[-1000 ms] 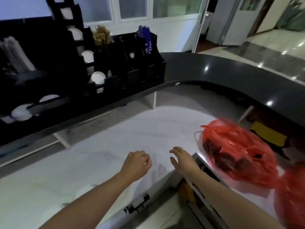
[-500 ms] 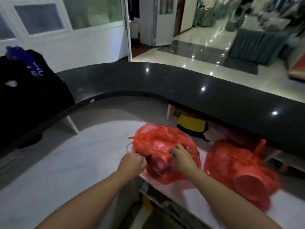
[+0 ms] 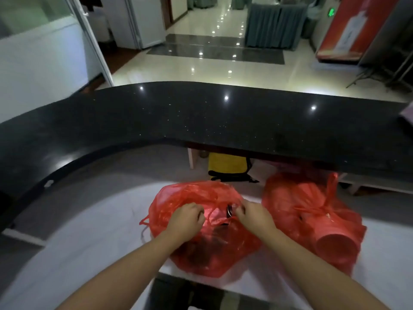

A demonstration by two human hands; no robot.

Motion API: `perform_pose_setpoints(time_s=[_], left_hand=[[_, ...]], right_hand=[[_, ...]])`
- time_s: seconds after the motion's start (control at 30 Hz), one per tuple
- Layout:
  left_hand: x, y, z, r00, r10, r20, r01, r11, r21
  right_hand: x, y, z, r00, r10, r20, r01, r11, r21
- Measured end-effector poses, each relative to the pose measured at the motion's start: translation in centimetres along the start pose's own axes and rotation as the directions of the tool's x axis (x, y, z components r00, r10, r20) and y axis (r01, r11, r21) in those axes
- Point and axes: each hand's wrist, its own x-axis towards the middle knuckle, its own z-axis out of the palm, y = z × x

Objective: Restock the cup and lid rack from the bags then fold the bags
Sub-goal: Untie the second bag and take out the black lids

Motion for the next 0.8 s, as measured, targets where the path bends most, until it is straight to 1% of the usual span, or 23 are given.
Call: perform_pose_setpoints(time_s=[0.13, 0.23, 0.33, 0.4, 0.47, 0.53, 0.6, 0.67, 0.73, 0.8], left_hand=[[3.7, -1.3, 0.8, 0.993, -0.024, 0.112, 0.037, 0.993, -0.111], [5.5, -1.2, 1.9, 0.974, -0.061, 0.22, 0.106, 0.974, -0.201], [7.0, -0.6, 3.4, 0.936, -0.074, 0.343, 0.175, 0.946, -0.273], [7.7, 0.4, 4.0, 0.916, -0.076, 0.395, 0.215, 0.922, -0.322], [8.5, 1.3, 4.1, 0.908, -0.045, 0.416, 0.222, 0.894, -0.388], [9.4, 2.2, 3.6, 0.911, 0.003, 0.413, 0.214, 0.851, -0.479], [10.3, 3.0, 2.8, 0.914, 0.026, 0.404, 0.216, 0.812, -0.542], [11.2, 3.6, 2.1, 0.917, 0.032, 0.397, 0.214, 0.801, -0.559], [12.1, 4.0, 1.4, 0.923, 0.026, 0.383, 0.207, 0.807, -0.553], [12.5, 3.9, 0.8, 0.935, -0.038, 0.353, 0.251, 0.772, -0.583]], right_hand=[[0.6, 0.0, 0.4, 0.99, 0.142, -0.019, -0.143, 0.988, -0.056], [0.7, -0.3, 0.5, 0.981, 0.192, -0.034, -0.195, 0.974, -0.116], [0.8, -0.6, 0.9, 0.977, 0.21, -0.03, -0.212, 0.972, -0.098], [0.6, -0.4, 1.3, 0.986, 0.168, 0.017, -0.164, 0.975, -0.147], [0.5, -0.2, 1.5, 0.975, 0.162, 0.15, -0.117, 0.957, -0.267], [0.5, 0.2, 1.5, 0.946, 0.216, 0.241, -0.145, 0.949, -0.279], [0.8, 0.4, 1.3, 0.944, 0.236, 0.232, -0.19, 0.96, -0.204], [1.4, 0.5, 1.3, 0.958, 0.231, 0.171, -0.214, 0.971, -0.107], [2.2, 0.6, 1.4, 0.959, 0.253, 0.132, -0.24, 0.965, -0.101], [3.0, 0.8, 1.3, 0.949, 0.301, 0.095, -0.288, 0.949, -0.125]])
